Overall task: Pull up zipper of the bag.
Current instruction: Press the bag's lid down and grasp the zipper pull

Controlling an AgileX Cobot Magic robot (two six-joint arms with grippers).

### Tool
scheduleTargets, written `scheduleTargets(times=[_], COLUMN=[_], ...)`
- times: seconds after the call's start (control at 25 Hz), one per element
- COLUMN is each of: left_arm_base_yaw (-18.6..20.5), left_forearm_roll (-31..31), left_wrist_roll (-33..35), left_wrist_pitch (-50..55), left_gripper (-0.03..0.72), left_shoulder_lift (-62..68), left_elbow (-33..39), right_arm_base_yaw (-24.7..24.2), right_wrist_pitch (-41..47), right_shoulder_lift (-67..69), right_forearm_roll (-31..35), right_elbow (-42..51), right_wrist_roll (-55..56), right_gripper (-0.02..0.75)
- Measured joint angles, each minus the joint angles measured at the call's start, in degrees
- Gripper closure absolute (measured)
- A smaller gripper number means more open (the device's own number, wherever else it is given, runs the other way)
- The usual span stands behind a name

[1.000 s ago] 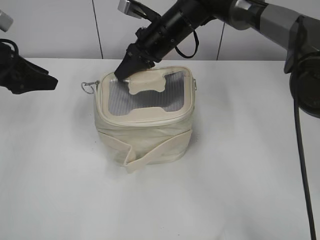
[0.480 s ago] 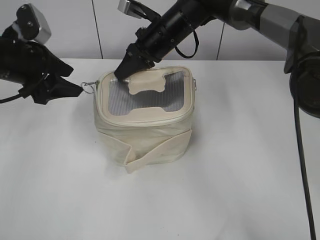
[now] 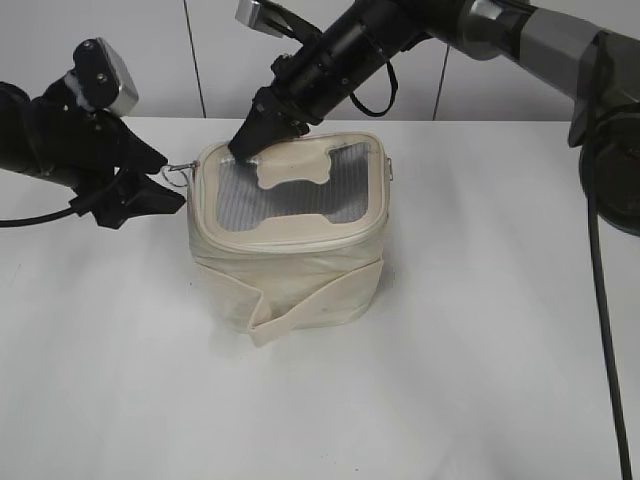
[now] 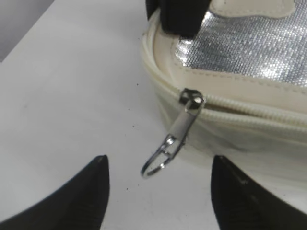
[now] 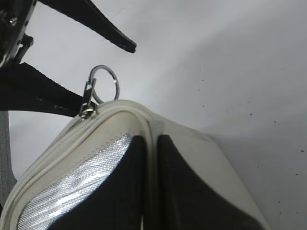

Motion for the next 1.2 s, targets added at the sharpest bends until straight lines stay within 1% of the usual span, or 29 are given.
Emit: scheduleTargets(times=[0.16, 0.36, 0.68, 0.88, 0.96, 1.04, 1.16, 1.2], left_arm_base_yaw=[0.0, 0.0, 0.0, -1.1, -2.2, -3.0, -3.5, -3.5], left_forearm_roll=[-0.4, -0.5, -2.9, -3.0, -3.0, -3.0, -2.7, -2.1], left_wrist_roll=[0.0, 0.2, 2.2, 2.5, 2.6, 2.7, 2.9, 2.9], left_wrist_pitch=[-0.8, -1.0, -0.9, -1.2, -2.3, -4.0, -5.0, -5.2], left_gripper=[0.214, 0.226, 0.265, 0.306, 0.337, 0.384, 0.496, 0.551], left_shoulder_lift=[0.0, 0.0, 0.0, 0.0, 0.3, 0.5, 0.6, 0.6], left_elbow=[0.0, 0.0, 0.0, 0.0, 0.0, 0.0, 0.0, 0.0], right_arm_base_yaw=[0.0, 0.0, 0.0, 0.0, 0.0, 0.0, 0.0, 0.0], right_wrist_pitch=[0.0, 0.0, 0.0, 0.0, 0.0, 0.0, 0.0, 0.0], right_shoulder_lift=[0.0, 0.0, 0.0, 0.0, 0.0, 0.0, 0.0, 0.0], right_forearm_roll=[0.0, 0.0, 0.0, 0.0, 0.0, -0.1, -0.1, -0.1], right_elbow=[0.0, 0.0, 0.0, 0.0, 0.0, 0.0, 0.0, 0.0], right_wrist_roll=[0.0, -0.1, -0.1, -0.2, -0.2, -0.2, -0.2, -0.2], right_gripper=[0.687, 0.687, 0.687, 0.687, 0.687, 0.687, 0.687, 0.687])
